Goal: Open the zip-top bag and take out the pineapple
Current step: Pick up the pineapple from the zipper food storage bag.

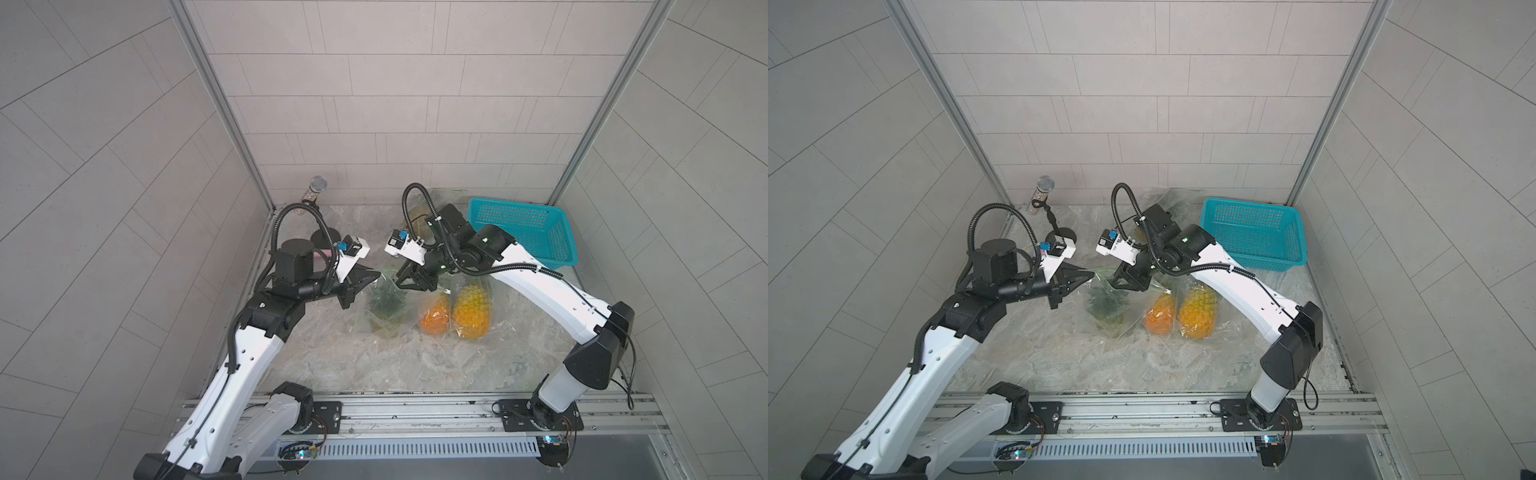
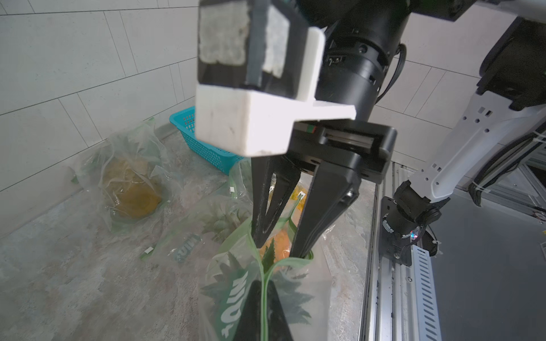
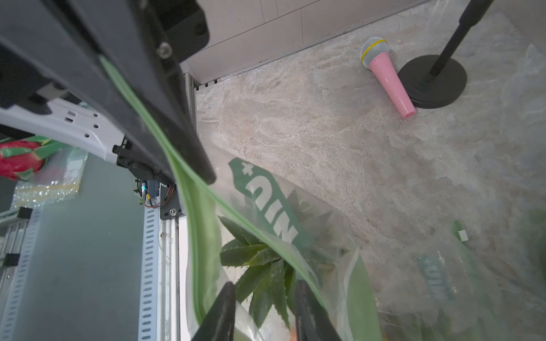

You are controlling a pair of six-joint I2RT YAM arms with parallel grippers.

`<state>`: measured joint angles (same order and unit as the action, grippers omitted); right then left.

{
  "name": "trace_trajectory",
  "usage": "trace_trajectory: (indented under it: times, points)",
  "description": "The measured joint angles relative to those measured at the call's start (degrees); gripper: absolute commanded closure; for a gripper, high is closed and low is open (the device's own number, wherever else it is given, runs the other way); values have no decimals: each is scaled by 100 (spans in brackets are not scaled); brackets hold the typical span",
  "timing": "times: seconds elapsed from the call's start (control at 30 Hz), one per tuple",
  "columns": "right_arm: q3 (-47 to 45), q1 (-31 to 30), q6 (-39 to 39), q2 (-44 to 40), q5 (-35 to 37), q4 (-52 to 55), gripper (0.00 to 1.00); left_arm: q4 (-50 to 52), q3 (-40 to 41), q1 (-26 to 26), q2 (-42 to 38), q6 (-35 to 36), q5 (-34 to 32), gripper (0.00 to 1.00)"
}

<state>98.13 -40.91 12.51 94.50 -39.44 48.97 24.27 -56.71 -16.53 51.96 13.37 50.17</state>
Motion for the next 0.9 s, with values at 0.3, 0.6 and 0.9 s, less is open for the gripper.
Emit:
trace_trajectory:
  times: [0.3, 0.6, 0.9]
  points:
    - [179, -210, 11, 341, 46, 85, 62, -127, 315, 0, -326, -96, -208, 100]
    - [251, -348, 50, 385, 236, 109, 46, -197, 450, 0, -422, -199, -273, 100]
    - [280, -472, 7, 745, 358, -2, 48, -42, 483, 2, -426, -166, -474, 100]
